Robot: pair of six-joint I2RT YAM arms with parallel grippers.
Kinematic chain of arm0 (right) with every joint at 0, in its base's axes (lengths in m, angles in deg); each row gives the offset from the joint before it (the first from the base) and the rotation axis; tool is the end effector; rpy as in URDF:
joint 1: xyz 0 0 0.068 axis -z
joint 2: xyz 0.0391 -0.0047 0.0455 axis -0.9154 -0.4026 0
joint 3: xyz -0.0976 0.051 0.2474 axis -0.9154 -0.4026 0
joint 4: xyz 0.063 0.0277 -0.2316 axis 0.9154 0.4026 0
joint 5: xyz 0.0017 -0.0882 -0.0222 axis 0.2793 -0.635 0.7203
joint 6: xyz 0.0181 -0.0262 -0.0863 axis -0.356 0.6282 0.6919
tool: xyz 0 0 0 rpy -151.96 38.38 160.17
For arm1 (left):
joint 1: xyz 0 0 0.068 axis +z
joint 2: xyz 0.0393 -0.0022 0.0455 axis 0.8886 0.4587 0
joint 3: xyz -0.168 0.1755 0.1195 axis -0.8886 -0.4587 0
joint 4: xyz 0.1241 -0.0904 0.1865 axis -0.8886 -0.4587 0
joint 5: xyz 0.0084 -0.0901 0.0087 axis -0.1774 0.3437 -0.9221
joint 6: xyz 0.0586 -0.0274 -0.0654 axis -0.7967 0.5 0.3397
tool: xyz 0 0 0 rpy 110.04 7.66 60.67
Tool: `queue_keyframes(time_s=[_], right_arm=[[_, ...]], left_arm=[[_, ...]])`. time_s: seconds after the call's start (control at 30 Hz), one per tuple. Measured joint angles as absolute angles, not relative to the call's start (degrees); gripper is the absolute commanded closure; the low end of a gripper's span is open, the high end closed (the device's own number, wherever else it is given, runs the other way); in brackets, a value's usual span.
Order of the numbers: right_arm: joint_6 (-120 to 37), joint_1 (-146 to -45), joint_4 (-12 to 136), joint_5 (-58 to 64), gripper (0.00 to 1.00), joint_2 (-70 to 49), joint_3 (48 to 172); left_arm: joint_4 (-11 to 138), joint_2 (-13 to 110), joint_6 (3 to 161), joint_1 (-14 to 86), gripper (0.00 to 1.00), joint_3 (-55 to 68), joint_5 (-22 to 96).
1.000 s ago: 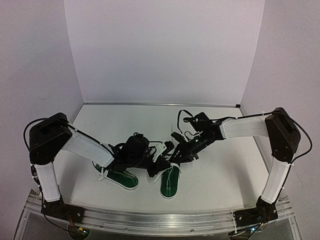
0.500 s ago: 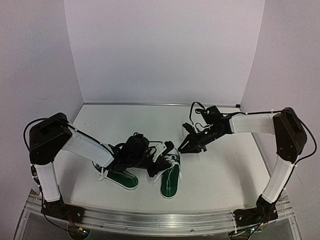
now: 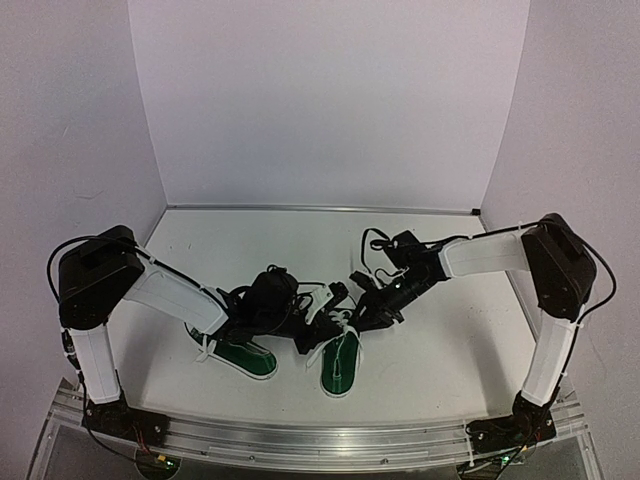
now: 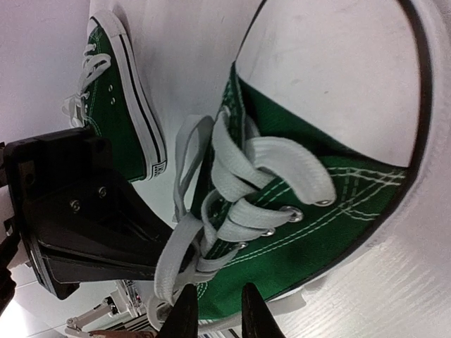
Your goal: Tie the shoes
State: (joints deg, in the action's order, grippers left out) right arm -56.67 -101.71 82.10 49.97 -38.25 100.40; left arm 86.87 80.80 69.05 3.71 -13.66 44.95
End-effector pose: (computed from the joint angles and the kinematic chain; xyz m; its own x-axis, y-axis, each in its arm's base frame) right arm 0.2580 0.2659 0.1429 -0.9140 -0.3820 -0.1363 -0.3112 0.4451 0.8397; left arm 0.1904 -0.3618 0.1338 -0.2362 0.4401 -0.8663 0.9539 0.2750 -0.1203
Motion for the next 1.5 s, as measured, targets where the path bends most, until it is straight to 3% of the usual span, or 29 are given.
queue_keyframes(time_s=[0.87, 1.2, 1.5], right_arm=[[-55.9, -105.0, 82.1, 53.3, 0.73, -39.0, 101.1], [-55.8, -104.9, 82.8, 51.8, 0.79, -39.0, 101.7], [-55.7, -104.0, 83.5, 50.4, 0.73, -38.7, 102.2]], left_arm=[[86.9, 80.8, 69.0, 3.7, 1.0, -13.7, 45.0], [86.9, 80.8, 69.0, 3.8, 1.0, -13.7, 45.0], [86.8, 80.8, 69.0, 3.9, 1.0, -13.7, 44.9]])
